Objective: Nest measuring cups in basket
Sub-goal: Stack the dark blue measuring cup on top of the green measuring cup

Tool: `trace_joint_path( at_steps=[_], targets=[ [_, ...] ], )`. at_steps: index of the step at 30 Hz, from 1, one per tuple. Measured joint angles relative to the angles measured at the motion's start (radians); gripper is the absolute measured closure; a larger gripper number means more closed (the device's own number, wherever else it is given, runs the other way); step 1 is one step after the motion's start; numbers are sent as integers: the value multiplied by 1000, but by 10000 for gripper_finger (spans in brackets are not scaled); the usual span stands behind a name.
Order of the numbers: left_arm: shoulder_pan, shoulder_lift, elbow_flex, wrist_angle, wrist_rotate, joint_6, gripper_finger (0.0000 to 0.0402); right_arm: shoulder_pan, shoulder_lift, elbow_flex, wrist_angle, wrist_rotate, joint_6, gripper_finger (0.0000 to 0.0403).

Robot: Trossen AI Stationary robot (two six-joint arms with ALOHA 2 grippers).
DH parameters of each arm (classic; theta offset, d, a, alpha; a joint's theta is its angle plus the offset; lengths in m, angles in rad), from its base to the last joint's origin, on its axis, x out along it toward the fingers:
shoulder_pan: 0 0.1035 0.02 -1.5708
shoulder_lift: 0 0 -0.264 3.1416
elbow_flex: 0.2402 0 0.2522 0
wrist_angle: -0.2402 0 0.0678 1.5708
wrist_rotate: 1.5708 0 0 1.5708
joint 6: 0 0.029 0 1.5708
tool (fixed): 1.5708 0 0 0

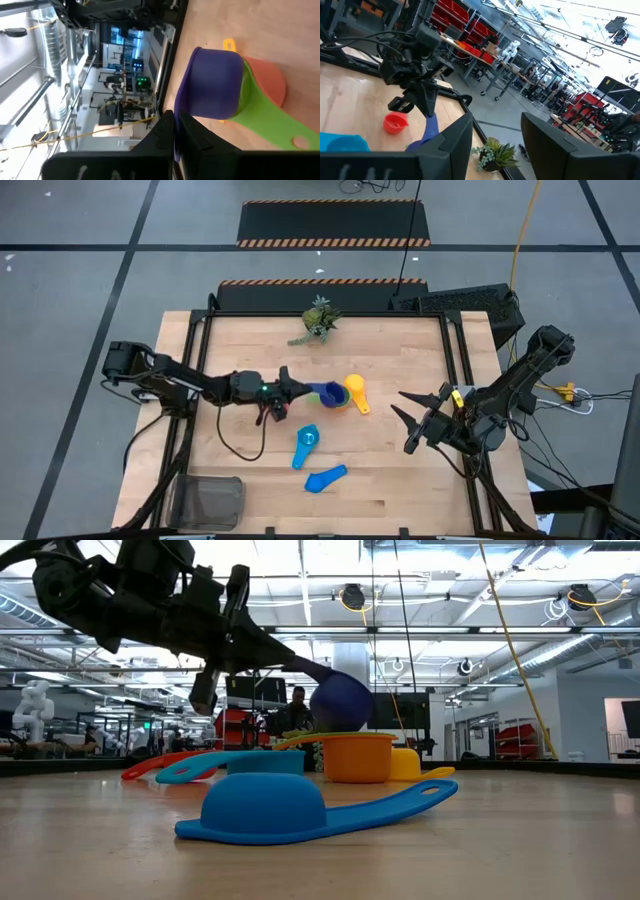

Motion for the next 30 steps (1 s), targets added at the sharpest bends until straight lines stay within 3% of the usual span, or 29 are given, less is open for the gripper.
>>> trace_joint_path(
  at_steps=[5,15,23,30],
  targets=[
    [14,0,0,1,3,1,367,0,0,0,0,0,-10,239],
    [14,1,6,1,7,-20,393,0,0,0,2,-1,-30,239],
    [14,1,6,-39,7,-72,337,0,0,0,3,-1,-30,239],
    [14,1,6,-53,31,-107,331,0,0,0,4,-1,-41,239]
  ],
)
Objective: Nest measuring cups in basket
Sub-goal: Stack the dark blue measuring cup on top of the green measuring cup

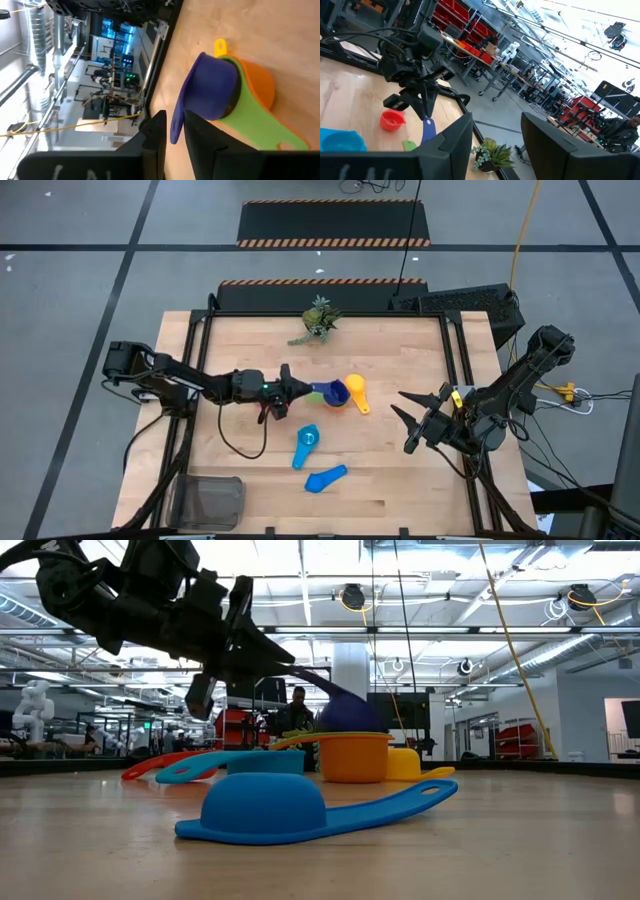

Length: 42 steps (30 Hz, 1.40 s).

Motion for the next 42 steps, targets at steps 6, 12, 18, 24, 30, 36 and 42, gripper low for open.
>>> trace_joint_path(
  at_steps=[6,12,18,24,30,36,42],
  targets=[
    [1,0,0,-46,15,-5,330,0,0,0,0,0,-3,239],
    [5,0,0,-51,15,-64,329,0,0,0,0,0,-3,239],
    [5,0,0,-51,-6,-119,329,0,0,0,0,0,-3,239],
    [5,0,0,-63,-55,-175,329,1,0,0,-1,2,10,239],
    [5,0,0,-66,-54,-252,319,2,0,0,-4,2,21,239],
    [5,0,0,-70,-66,-348,242,2,0,0,-4,3,21,239],
    [-4,-16,0,-65,-110,-451,167,2,0,0,-4,3,12,239]
  ],
)
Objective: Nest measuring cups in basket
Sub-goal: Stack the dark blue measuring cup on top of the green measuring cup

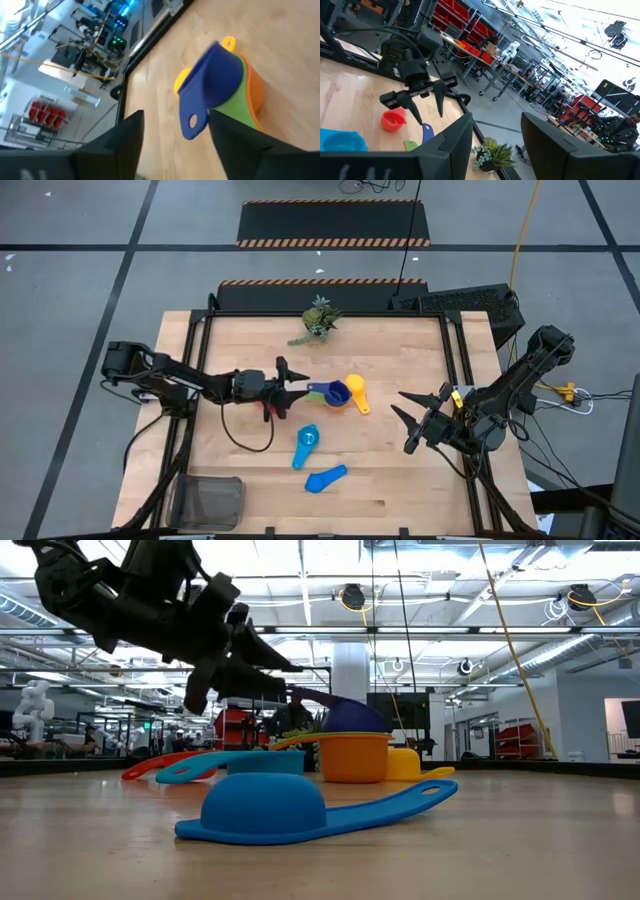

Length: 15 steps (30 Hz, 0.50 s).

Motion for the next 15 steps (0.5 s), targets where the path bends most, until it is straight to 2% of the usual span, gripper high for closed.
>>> trace_joint_path(
  at_steps=[6,15],
  targets=[
    [-48,-89,0,-1,-7,-57,141,0,0,0,0,0,-1,239],
    [-84,-212,0,-2,-61,-166,160,0,0,0,0,0,-1,239]
  ],
)
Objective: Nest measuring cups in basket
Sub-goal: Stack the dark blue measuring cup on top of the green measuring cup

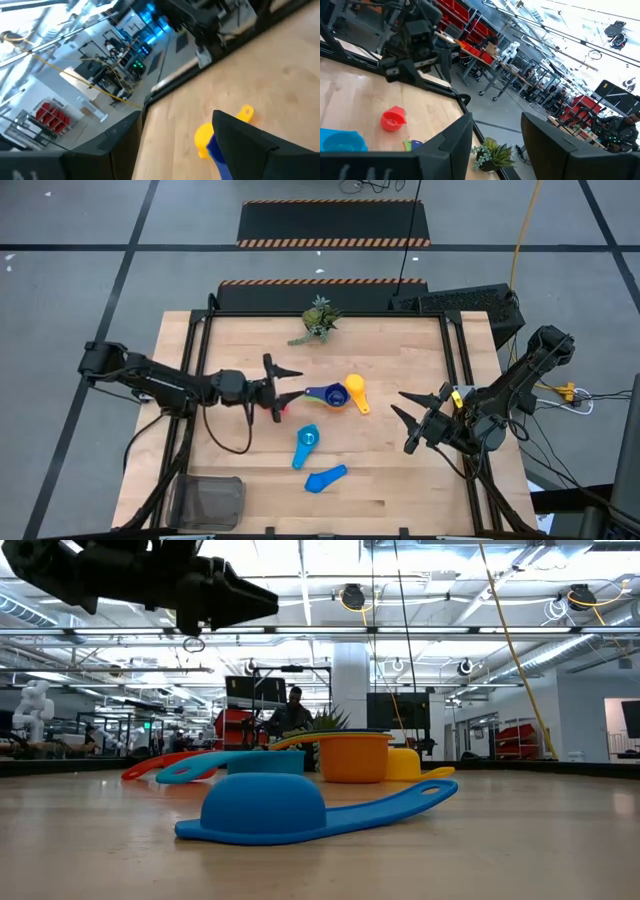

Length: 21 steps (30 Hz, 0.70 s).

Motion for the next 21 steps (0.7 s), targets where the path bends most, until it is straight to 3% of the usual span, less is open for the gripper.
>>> trace_joint_path(
  at_steps=[7,13,16,21],
  targets=[
    [2,19,1,-25,-4,-139,187,0,0,0,0,-1,0,239],
    [25,19,31,-193,-13,-380,203,-2,0,0,0,-2,-9,239],
    [45,20,83,-325,26,-462,192,-2,0,0,0,-2,-18,239],
    [60,95,201,-519,66,-555,138,-12,0,0,4,-2,-34,239]
  ],
)
